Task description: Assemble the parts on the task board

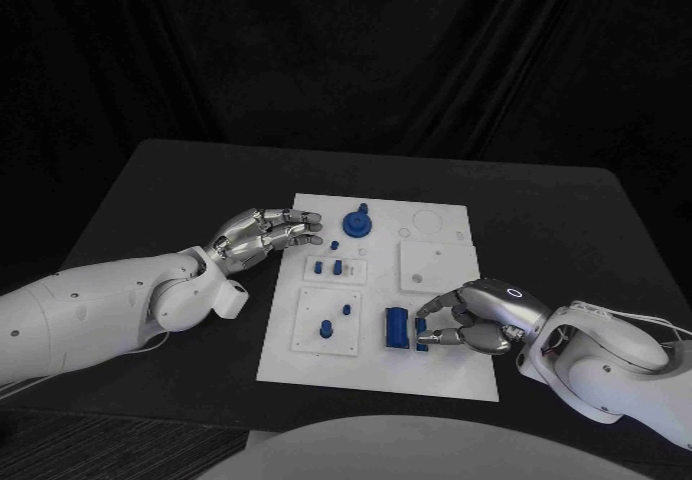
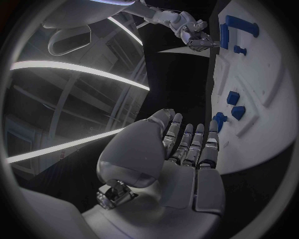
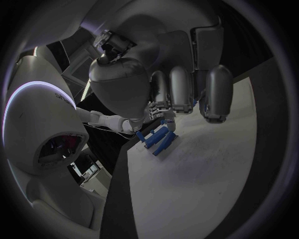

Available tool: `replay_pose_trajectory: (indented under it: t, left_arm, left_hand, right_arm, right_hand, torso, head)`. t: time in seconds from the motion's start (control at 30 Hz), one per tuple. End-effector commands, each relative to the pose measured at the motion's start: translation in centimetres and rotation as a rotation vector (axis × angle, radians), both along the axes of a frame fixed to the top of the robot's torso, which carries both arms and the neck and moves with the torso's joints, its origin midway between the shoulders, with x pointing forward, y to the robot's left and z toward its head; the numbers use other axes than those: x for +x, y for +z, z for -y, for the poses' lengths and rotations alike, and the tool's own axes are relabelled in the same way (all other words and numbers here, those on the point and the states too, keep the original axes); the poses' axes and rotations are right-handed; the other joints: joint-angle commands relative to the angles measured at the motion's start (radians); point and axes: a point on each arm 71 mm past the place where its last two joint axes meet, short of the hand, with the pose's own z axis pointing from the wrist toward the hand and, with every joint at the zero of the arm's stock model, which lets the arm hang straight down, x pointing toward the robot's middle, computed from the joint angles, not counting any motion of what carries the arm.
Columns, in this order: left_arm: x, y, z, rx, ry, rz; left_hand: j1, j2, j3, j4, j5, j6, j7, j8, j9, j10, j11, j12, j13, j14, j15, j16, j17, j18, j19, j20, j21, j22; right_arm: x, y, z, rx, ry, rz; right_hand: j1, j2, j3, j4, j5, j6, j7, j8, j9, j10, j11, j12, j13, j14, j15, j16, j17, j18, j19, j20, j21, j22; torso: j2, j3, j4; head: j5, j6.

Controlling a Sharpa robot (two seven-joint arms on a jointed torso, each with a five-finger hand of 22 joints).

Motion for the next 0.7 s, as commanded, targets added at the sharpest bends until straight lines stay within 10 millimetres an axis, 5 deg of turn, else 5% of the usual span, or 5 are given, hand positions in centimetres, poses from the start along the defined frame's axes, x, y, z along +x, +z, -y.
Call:
replay_pose_trajectory:
  t: [0.03, 0.47, 0.7]
  left_arm:
    - [-0.1, 1.19, -0.07, -0.125, 0.005, 0.126]
    - [-0.04, 0.99, -0.07, -0.118, -0.001, 0.112]
    - [-0.04, 0.88, -0.1, -0.116, -0.004, 0.106]
  left_hand:
    - [0.01, 0.002, 0.006, 0.001, 0.005, 0.001, 0.005, -0.007, -0.001, 0.001, 0.006, -0.005, -0.001, 0.006, 0.001, 0.007, 0.001, 0.007, 0.005, 0.0, 0.003, 0.001]
    - [0.011, 0.003, 0.01, 0.0, 0.006, -0.001, 0.007, -0.008, -0.002, -0.001, 0.006, -0.01, -0.001, 0.008, 0.002, 0.007, 0.001, 0.007, 0.01, 0.002, 0.006, 0.002]
    - [0.012, 0.003, 0.011, -0.001, 0.006, -0.002, 0.007, -0.009, -0.002, -0.001, 0.006, -0.01, -0.001, 0.009, 0.002, 0.008, 0.001, 0.007, 0.012, 0.002, 0.007, 0.002]
  right_arm:
    - [-0.1, -0.54, 0.07, -0.053, -0.01, -0.027]
    - [0.04, -0.86, 0.21, -0.124, -0.047, -0.015]
    - [0.05, -0.75, 0.1, -0.18, -0.037, 0.054]
  right_hand:
    - [0.011, 0.003, -0.008, 0.0, 0.005, 0.014, 0.001, 0.0, -0.002, 0.102, -0.007, 0.005, 0.263, 0.066, -0.007, 0.0, 0.019, -0.011, 0.02, -0.009, -0.004, 0.196]
    - [0.006, 0.01, -0.022, 0.002, 0.006, 0.004, -0.005, -0.014, -0.017, 0.093, -0.011, -0.005, 0.247, 0.061, -0.01, -0.009, -0.006, -0.004, 0.01, -0.01, -0.032, 0.187]
    - [-0.002, 0.02, -0.046, 0.002, 0.0, -0.1, -0.011, -0.027, -0.065, 0.083, -0.017, -0.018, 0.228, 0.06, -0.015, -0.015, -0.016, -0.002, 0.005, -0.015, -0.045, 0.183]
  torso:
    - [0.0, -0.0007, 0.0011]
    - [0.0, -0.0007, 0.0017]
    - [0.0, -0.0002, 0.001]
  head:
    - [0.0, 0.0]
    - [-0.003, 0.0]
    - [-0.002, 0.0]
